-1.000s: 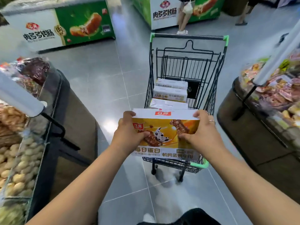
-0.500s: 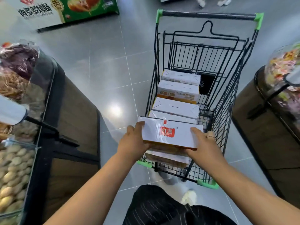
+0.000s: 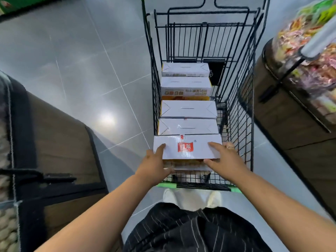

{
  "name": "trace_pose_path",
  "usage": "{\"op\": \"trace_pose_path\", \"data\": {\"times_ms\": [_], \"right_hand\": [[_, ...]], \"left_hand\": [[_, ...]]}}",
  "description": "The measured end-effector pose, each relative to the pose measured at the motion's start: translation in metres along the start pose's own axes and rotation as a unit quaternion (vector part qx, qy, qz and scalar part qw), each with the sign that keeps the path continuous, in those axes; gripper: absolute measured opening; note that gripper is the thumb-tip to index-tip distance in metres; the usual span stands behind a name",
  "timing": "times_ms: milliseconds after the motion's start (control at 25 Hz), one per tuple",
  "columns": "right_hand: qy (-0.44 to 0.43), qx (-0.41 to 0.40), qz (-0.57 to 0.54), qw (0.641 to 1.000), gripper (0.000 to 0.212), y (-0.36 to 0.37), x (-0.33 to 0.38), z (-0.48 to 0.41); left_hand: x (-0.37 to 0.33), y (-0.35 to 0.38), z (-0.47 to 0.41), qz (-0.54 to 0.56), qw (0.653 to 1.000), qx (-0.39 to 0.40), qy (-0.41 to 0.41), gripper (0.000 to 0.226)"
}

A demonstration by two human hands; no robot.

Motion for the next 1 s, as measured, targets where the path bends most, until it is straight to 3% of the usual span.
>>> {"op": "trace_pose_path", "data": {"times_ms": [240, 400, 560, 760, 1000], "right_hand": [[0.044, 0.057, -0.016, 0.997, 0.075, 0.038, -0.021, 0.0], [0.057, 0.036, -0.05, 0.996, 0.078, 0.045, -0.024, -0.004], [0.063, 0.013, -0.036, 0.997, 0.084, 0.036, -0.023, 0.004], [0.06, -0.038, -0.07, 0.995, 0.09, -0.002, -0.014, 0.027], [0.046, -0.169, -0.107, 0.979, 0.091, -0.115, -0.02, 0.086]], "left_hand": [[0.003, 0.023, -0.01, -0.021, 0.998, 0.049, 0.038, 0.088], [0.004, 0.019, -0.019, 0.003, 0.998, 0.043, 0.04, 0.091], [-0.011, -0.002, -0.02, -0.001, 0.996, 0.013, 0.091, 0.096], [-0.065, -0.032, -0.014, -0.025, 0.983, -0.027, 0.178, 0.101], [-0.191, -0.065, 0.049, -0.016, 0.946, -0.067, 0.318, 0.102]]}}
Point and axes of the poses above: each hand's wrist, its own z-axis away from the middle knuckle, its own y-axis out of the palm, x = y × z, the point moved 10 cm from there along -z, towards the middle knuckle, and after that the axes turned 7 degrees about -x, right-handed, at the moved point
